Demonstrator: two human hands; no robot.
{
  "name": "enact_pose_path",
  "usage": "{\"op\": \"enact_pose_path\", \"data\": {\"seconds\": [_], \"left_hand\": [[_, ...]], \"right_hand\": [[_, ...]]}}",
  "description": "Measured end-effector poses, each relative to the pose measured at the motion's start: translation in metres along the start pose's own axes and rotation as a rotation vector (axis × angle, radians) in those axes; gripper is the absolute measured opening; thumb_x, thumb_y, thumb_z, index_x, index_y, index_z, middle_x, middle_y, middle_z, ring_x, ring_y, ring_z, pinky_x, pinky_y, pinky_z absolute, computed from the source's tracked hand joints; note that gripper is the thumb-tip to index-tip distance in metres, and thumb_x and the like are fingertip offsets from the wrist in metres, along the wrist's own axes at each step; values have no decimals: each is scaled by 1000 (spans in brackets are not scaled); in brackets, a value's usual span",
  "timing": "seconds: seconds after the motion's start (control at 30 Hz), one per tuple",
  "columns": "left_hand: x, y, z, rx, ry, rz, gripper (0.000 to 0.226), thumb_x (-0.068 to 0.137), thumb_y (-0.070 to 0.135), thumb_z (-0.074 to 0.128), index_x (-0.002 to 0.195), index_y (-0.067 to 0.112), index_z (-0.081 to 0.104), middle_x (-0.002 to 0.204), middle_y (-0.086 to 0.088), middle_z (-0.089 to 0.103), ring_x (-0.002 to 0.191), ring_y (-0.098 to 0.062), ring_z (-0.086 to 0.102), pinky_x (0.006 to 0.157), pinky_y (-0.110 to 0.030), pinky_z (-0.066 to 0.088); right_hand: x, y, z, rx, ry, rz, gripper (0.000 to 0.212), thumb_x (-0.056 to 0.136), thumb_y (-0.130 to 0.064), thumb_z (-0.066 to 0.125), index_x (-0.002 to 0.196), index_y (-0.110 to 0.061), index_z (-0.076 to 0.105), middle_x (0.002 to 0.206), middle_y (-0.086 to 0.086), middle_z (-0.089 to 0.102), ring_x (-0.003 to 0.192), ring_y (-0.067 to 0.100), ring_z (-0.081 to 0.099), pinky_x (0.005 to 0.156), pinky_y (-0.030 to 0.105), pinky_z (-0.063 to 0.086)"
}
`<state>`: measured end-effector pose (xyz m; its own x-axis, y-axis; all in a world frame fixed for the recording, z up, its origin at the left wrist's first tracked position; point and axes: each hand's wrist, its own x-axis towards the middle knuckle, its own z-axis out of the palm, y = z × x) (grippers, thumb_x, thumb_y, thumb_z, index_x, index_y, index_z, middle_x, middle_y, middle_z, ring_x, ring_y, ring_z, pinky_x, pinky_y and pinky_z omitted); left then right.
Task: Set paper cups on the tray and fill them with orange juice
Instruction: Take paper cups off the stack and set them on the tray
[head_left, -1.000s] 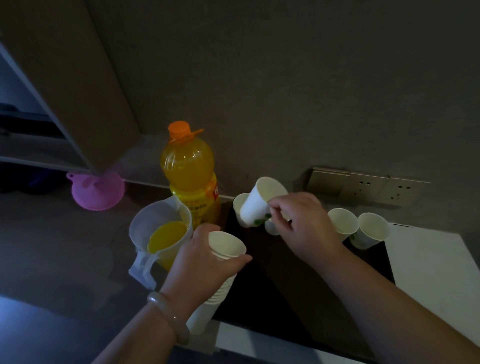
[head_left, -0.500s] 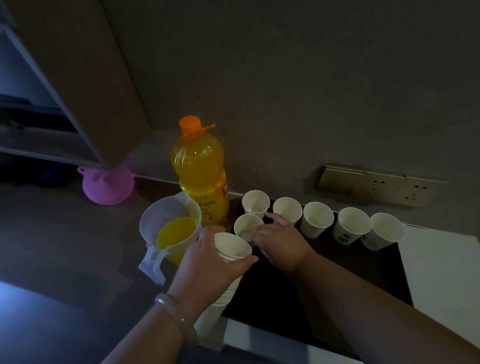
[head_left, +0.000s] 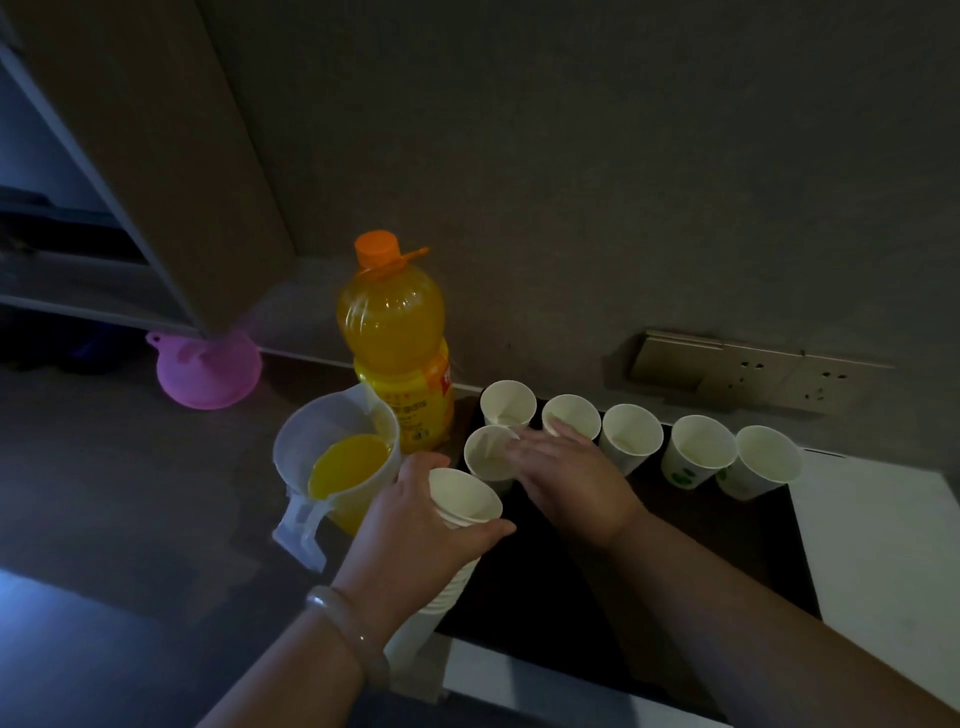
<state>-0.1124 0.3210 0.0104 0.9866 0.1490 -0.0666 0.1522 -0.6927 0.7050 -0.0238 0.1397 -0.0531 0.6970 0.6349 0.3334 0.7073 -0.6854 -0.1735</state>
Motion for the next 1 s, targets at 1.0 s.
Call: {"op": "enact_pose_path", "data": {"seconds": [1.0], "left_hand": [[-3,17,11,-55,-22,70,76,60,48,84,121,21,47,111,7,58,94,-8,56,71,-18,45]], "right_hand": [[-17,-71,-115,410,273,309,13,84,-19,58,89,-16,69,76,-9,65,77,6,55,63,19,43]]}}
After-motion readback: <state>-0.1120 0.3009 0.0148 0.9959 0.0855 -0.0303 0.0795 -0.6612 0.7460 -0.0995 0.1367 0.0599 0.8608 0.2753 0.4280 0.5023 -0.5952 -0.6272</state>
